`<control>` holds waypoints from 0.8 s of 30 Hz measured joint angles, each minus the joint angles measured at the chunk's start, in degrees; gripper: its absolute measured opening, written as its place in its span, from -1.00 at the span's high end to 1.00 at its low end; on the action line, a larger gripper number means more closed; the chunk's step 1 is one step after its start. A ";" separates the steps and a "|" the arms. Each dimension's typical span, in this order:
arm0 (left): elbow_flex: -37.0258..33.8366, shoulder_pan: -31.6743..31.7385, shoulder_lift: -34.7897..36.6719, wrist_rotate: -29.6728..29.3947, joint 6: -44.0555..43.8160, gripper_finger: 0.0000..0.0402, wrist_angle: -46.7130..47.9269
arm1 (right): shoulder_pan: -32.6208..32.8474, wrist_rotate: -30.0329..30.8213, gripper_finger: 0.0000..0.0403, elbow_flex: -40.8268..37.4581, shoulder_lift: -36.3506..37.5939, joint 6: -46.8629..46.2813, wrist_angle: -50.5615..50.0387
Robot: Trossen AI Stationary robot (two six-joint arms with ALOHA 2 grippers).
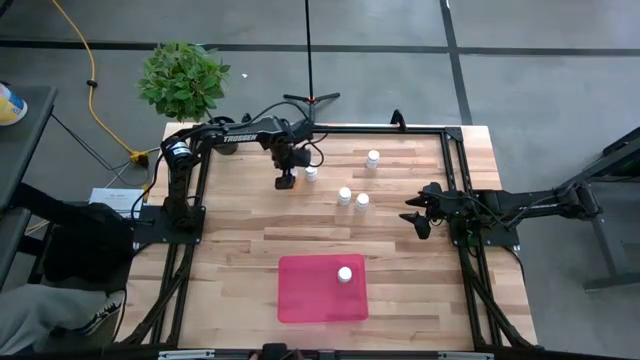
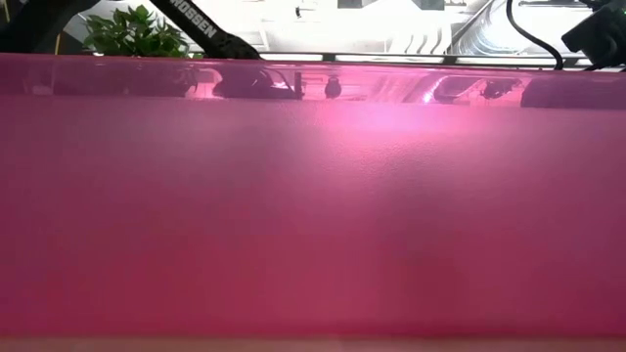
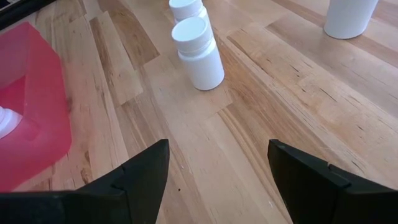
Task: Pick and place pill bottles into a basket
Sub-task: Put the orange pill bottle into the pink bin
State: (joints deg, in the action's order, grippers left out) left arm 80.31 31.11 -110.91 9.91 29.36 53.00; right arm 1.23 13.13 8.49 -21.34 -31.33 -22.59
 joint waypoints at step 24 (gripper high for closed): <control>0.00 0.00 0.01 -0.26 -0.69 -0.78 -1.90 | 0.00 0.01 -0.31 0.00 0.00 0.02 -0.39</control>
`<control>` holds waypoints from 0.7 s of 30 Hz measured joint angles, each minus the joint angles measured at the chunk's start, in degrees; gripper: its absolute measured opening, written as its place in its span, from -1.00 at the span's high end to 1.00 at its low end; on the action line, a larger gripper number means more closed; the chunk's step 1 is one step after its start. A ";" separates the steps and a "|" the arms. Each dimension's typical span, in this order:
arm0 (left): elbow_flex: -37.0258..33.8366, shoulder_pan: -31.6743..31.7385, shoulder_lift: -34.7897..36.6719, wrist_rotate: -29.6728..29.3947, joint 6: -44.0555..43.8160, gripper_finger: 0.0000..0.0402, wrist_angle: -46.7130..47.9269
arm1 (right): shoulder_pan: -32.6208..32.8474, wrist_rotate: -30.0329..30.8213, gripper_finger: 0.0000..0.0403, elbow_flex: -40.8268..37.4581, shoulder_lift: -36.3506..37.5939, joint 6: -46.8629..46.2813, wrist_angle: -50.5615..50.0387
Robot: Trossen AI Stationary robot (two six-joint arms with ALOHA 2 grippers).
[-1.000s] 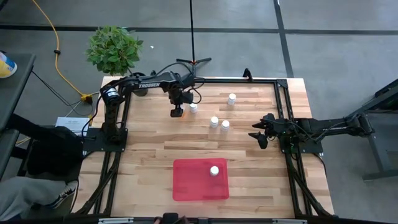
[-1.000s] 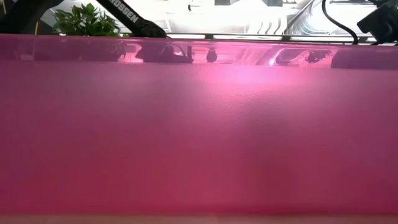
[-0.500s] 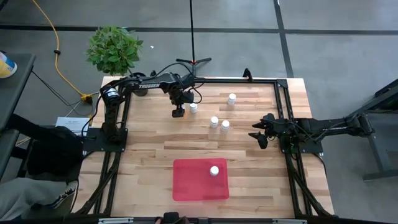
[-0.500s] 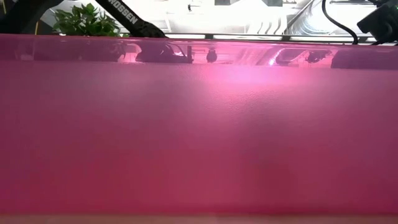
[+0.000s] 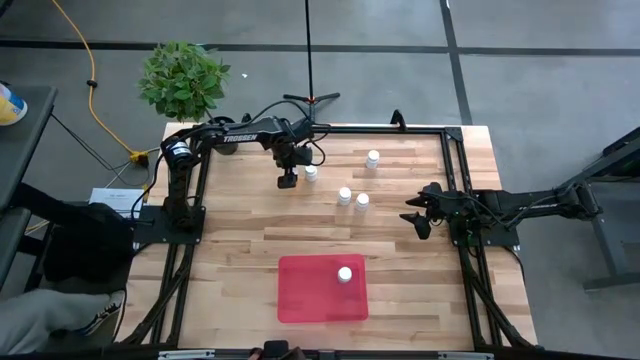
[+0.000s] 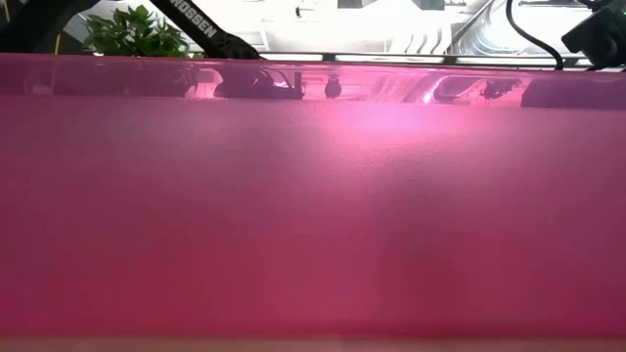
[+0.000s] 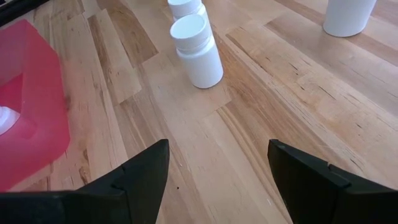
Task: Pick and place pill bottles into a basket
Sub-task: Put the orange pill bottle into the pink bin
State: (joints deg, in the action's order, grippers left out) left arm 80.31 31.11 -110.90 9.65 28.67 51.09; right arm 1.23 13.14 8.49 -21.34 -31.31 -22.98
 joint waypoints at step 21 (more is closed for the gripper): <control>0.02 0.00 0.01 0.09 -0.46 -0.18 -0.09 | 0.00 0.01 -0.31 0.00 -0.01 0.00 -0.07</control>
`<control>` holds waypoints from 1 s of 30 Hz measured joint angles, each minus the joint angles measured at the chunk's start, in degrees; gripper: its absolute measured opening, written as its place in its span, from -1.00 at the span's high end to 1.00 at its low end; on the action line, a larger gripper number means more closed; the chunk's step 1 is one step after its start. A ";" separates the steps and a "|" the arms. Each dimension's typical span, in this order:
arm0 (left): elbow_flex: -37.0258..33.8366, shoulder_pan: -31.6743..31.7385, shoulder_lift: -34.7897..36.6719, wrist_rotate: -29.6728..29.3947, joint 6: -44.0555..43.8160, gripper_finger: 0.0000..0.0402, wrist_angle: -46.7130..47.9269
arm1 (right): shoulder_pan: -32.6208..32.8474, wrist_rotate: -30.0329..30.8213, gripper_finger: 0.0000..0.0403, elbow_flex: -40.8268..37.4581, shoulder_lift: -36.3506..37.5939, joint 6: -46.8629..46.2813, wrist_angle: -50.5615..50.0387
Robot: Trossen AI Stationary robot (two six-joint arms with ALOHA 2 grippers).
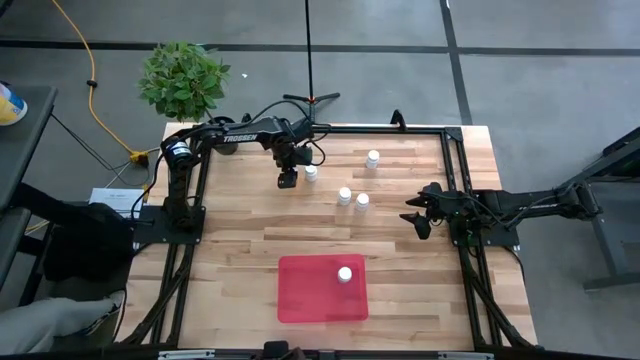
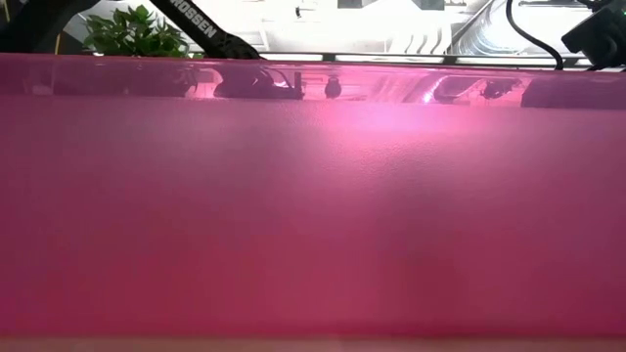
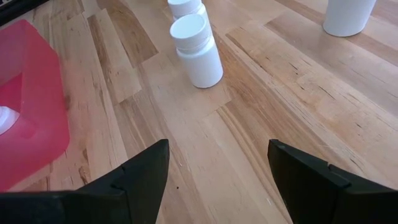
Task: Pick and place pill bottles into a basket
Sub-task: Put the orange pill bottle into the pink bin
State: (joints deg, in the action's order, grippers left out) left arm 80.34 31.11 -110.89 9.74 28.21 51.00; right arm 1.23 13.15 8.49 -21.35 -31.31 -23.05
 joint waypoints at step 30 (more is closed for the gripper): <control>16.60 0.00 0.04 8.16 0.44 -0.15 20.44 | 0.00 0.22 -0.31 0.00 0.01 0.00 -0.02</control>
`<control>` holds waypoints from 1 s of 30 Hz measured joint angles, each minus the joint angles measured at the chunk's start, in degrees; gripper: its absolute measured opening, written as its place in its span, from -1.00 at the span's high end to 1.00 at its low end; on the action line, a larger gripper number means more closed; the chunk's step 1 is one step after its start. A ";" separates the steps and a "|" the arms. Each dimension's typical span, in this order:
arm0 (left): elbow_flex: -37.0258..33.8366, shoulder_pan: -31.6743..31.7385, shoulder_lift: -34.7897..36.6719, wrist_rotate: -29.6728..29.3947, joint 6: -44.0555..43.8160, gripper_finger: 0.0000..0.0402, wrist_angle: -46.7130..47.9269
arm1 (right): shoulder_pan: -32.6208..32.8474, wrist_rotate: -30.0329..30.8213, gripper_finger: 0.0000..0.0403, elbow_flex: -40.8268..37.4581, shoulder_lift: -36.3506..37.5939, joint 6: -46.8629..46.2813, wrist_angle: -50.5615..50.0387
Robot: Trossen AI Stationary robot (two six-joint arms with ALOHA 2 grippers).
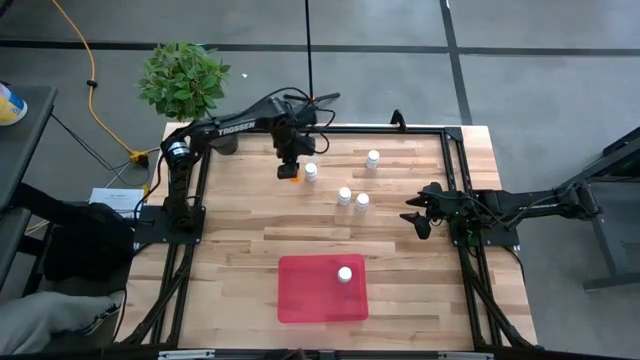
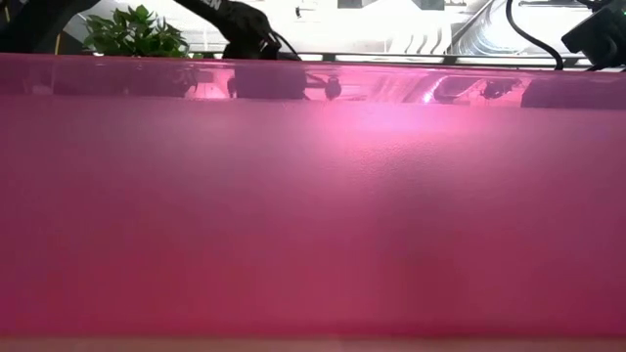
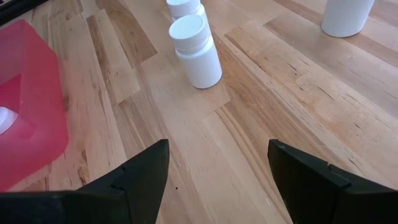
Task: Pick and place pill bottles into a basket
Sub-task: Put the orange pill bottle into the pink bin
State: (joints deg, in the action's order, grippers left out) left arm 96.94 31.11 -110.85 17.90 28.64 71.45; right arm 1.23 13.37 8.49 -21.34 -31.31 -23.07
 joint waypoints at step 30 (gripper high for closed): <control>17.61 -13.60 4.00 12.51 -6.57 -0.14 14.62 | 0.00 -0.04 -0.31 0.00 -0.02 0.24 -0.26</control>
State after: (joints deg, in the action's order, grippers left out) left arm 114.55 17.52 -106.85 30.41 22.07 86.07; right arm 1.23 13.32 8.49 -21.37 -31.07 -23.33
